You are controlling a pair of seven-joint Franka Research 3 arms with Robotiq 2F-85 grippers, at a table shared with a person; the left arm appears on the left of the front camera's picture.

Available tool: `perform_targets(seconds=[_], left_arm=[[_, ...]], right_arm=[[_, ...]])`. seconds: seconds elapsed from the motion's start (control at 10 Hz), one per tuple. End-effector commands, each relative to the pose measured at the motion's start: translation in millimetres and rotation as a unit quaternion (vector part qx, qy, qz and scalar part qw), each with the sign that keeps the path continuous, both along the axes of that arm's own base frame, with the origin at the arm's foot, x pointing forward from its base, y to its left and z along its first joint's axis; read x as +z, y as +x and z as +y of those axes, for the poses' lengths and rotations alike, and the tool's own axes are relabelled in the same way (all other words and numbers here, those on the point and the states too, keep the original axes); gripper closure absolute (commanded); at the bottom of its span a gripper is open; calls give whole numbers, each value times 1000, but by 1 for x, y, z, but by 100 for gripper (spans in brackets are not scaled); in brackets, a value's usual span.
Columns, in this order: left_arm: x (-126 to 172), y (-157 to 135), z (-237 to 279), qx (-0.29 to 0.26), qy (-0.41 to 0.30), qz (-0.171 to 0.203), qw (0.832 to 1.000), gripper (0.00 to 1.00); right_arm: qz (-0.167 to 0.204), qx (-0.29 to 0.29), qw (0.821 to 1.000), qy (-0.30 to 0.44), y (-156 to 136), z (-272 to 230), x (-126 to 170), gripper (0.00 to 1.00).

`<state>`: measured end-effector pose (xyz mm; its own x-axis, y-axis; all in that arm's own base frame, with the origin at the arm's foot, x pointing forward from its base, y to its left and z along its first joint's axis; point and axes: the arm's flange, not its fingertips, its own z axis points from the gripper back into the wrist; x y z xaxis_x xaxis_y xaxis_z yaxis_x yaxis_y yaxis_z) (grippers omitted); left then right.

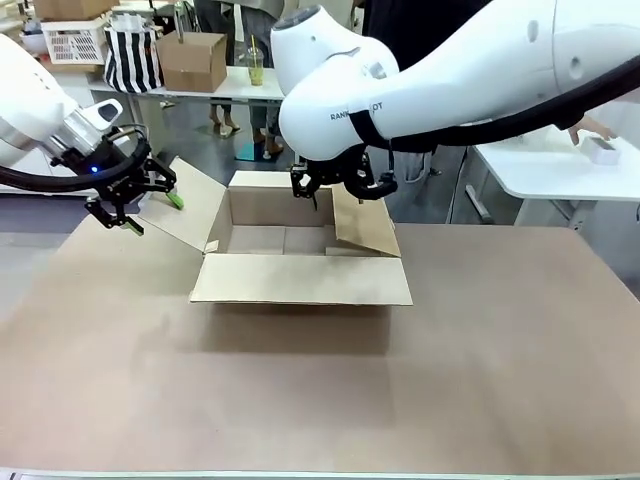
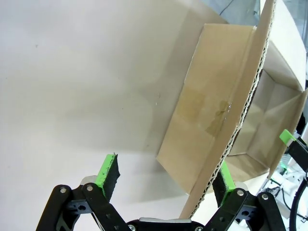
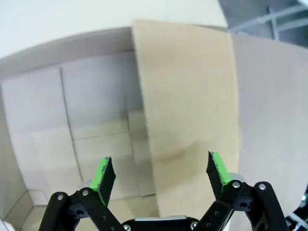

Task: Pack the gift set into the box.
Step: Place both hands on the side flaps of the Package Box and spread them outward.

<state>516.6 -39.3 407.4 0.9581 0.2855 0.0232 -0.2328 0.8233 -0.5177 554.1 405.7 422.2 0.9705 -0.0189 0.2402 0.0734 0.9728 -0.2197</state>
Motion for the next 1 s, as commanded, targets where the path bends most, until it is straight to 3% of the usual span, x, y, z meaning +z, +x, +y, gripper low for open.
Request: perform_targets(seconds=[0.0, 0.2, 0.5, 0.9], left_arm=[[2, -3, 0, 5, 7, 2, 1000, 0], [2, -3, 0, 5, 7, 2, 1000, 0], [2, -3, 0, 5, 7, 2, 1000, 0], [2, -3, 0, 5, 7, 2, 1000, 0]], right_arm=[[32, 17, 999, -20, 7, 3, -10, 0], [36, -3, 997, -62, 6, -3, -15, 0], [11, -4, 998, -56, -2, -27, 14, 0], [16, -35, 996, -79, -16, -80, 40, 0]])
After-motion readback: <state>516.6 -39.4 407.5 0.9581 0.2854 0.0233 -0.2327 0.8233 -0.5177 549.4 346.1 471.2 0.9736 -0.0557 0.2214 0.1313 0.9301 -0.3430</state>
